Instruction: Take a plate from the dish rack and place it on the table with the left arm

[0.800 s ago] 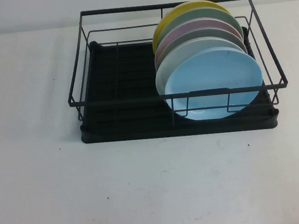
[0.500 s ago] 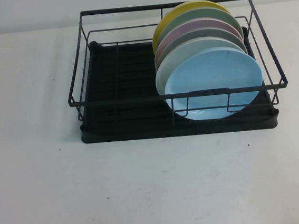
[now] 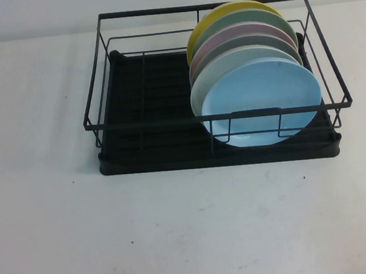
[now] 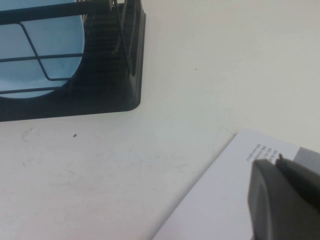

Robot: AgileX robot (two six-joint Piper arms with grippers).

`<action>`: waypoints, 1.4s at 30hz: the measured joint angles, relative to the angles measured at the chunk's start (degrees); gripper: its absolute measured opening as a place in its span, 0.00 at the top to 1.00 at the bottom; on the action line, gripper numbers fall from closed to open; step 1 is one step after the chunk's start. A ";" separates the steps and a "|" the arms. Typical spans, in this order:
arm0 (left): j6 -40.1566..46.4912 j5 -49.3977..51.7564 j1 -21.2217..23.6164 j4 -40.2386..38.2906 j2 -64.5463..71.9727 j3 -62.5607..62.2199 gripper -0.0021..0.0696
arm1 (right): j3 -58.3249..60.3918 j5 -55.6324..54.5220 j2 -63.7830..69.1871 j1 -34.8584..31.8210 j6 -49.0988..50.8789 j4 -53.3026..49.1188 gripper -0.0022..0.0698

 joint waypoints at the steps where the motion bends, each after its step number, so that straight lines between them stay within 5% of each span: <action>1: 0.00 0.00 0.00 0.00 0.00 0.00 0.98 | 0.00 0.00 0.00 0.00 0.00 0.00 1.00; 22: -0.63 -0.42 0.00 -0.34 0.00 0.00 0.98 | 0.00 0.00 0.00 0.00 0.00 0.00 1.00; 31: -23.38 -7.51 0.00 -30.00 0.00 0.11 0.98 | 0.00 0.00 0.00 0.00 0.00 0.00 1.00; 42: -23.94 -10.91 0.00 -28.22 0.00 0.11 0.98 | 0.00 0.09 0.00 0.00 -3.04 0.00 1.00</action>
